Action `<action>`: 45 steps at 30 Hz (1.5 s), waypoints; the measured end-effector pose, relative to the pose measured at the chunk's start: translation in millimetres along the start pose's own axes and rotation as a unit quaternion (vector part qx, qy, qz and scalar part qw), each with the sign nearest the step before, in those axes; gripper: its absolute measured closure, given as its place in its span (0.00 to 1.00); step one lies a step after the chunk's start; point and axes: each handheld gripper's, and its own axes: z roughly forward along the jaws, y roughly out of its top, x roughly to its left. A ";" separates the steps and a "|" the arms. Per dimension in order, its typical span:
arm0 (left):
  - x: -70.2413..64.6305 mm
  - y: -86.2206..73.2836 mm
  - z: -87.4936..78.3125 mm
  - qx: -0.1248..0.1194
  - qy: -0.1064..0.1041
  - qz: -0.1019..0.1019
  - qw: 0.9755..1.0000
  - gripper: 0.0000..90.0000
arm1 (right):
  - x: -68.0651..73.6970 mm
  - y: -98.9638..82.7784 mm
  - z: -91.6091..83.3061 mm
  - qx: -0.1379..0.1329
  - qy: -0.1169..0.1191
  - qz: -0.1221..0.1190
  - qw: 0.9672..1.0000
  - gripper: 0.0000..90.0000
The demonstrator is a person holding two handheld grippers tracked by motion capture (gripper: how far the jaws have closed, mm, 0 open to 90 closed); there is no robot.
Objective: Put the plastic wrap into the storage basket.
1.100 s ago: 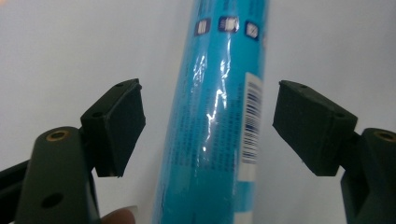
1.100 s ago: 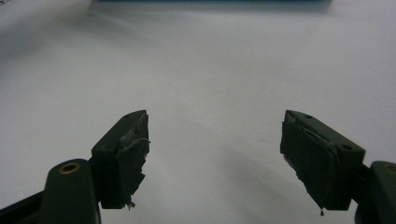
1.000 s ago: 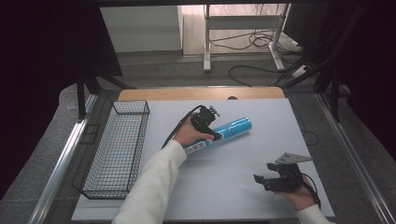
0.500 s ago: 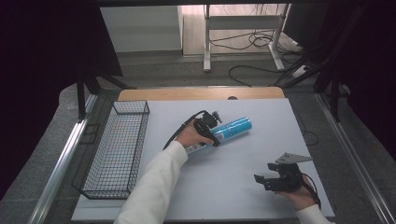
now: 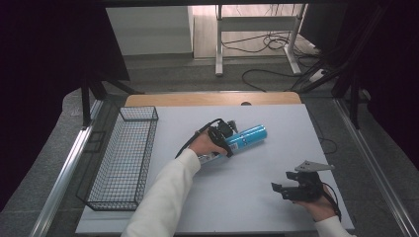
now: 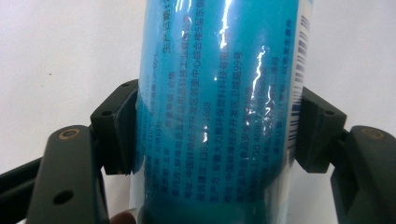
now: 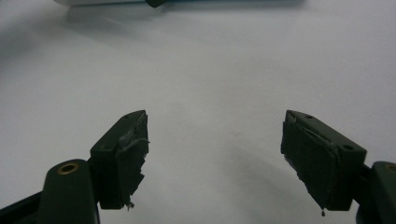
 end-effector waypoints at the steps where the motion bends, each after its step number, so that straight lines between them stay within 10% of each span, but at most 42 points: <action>1: -0.7 0.1 0.0 -0.001 0.001 0.000 1.000 0.33 | 0.0 0.0 0.0 0.000 0.000 0.000 1.000 0.27; 21: 4.5 -7.2 -47.2 0.003 0.019 -0.030 0.999 0.34 | 0.9 1.2 -2.9 -0.007 -0.014 0.000 1.000 0.27; 33: 3.6 -41.1 -104.3 -0.038 0.042 -0.042 0.997 0.34 | 3.5 1.3 -1.3 -0.003 -0.017 -0.006 1.000 0.27; 45: 15.6 -96.0 -149.4 -0.068 0.063 -0.105 0.990 0.34 | 5.6 0.9 0.2 0.004 -0.025 -0.007 1.000 0.27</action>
